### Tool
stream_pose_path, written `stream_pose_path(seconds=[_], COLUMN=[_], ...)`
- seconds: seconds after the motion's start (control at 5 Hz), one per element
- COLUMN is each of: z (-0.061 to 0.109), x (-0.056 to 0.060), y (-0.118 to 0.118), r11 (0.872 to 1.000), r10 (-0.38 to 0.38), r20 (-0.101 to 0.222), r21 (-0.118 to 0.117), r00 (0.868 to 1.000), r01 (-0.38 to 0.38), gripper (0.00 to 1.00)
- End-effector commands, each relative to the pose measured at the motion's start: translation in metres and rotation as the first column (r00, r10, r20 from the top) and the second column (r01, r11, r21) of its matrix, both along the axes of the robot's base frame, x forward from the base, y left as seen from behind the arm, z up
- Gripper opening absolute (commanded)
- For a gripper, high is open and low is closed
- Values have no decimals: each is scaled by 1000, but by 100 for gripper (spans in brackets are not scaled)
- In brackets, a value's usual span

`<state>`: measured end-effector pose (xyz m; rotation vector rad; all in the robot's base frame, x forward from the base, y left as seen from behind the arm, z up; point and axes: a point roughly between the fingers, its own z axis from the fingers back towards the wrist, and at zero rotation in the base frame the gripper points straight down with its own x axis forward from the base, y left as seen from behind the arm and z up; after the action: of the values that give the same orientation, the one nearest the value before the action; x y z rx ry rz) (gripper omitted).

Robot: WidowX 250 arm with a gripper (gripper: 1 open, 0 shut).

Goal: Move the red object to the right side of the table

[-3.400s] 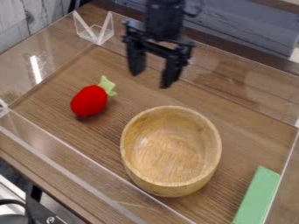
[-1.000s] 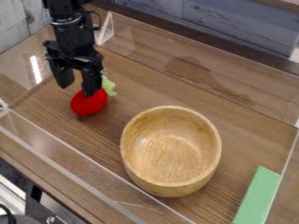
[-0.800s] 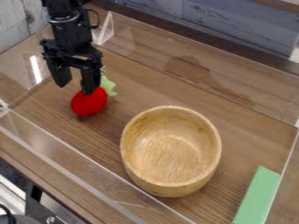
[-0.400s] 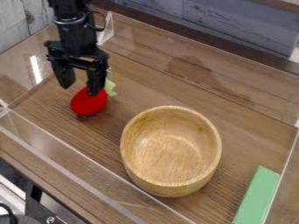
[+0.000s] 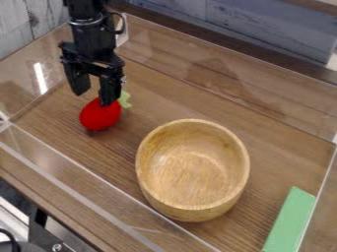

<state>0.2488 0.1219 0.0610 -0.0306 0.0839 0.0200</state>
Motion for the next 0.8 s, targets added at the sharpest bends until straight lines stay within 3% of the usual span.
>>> stream_pose_path(seconds=[0.0, 0.2, 0.4, 0.6], z=[3, -14, -17, -2], x=[-1, 5, 14, 14], y=[-6, -10, -16, -34], r11=[1000, 999, 998, 994], r10=[16, 36, 54, 110], r20=[15, -11, -13, 4], r21=[26, 28, 31, 23], r00=[1000, 999, 998, 994], r01=[-16, -35, -54, -110], gripper=[100, 100, 0, 0])
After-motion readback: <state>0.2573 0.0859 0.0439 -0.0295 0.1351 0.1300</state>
